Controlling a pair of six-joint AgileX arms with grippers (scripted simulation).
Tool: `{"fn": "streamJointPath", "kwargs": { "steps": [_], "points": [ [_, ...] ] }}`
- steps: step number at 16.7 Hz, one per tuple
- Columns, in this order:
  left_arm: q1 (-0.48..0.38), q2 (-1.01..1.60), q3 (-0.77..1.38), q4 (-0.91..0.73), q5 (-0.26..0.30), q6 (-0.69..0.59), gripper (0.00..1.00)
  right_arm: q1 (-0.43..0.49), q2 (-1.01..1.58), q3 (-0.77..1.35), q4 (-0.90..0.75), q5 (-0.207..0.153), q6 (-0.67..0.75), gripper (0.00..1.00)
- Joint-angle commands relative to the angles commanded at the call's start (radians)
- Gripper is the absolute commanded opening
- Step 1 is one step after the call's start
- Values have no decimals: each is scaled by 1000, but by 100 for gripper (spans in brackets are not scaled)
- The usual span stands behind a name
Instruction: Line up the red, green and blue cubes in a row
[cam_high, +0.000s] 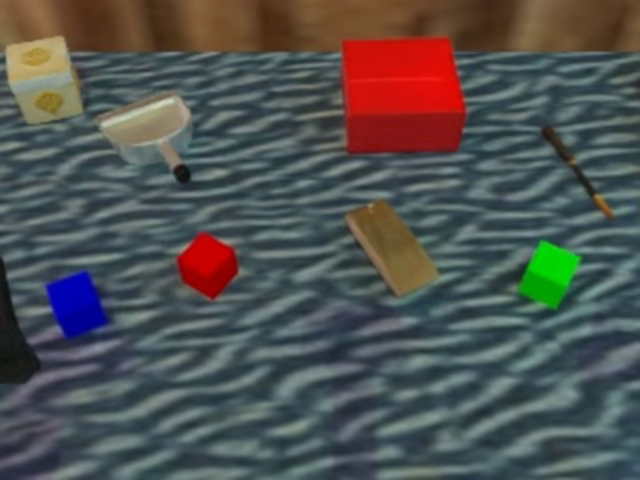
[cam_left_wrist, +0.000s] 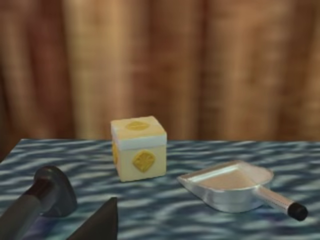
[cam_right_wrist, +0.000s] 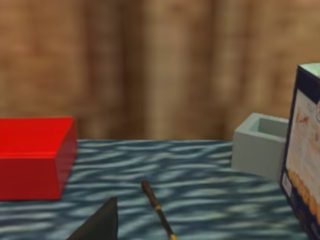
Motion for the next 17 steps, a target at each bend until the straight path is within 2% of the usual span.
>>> {"fn": "streamJointPath", "kwargs": {
  "steps": [4,8,17],
  "points": [
    [-5,31,30,-18,-2,3,100,0,0,0,0,0,0,100],
    [-37,220,204,-126,-6,22,100,0,0,0,0,0,0,100],
    [-192,1101,899,-589,0,114,100,0,0,0,0,0,0,100]
  ]
}}
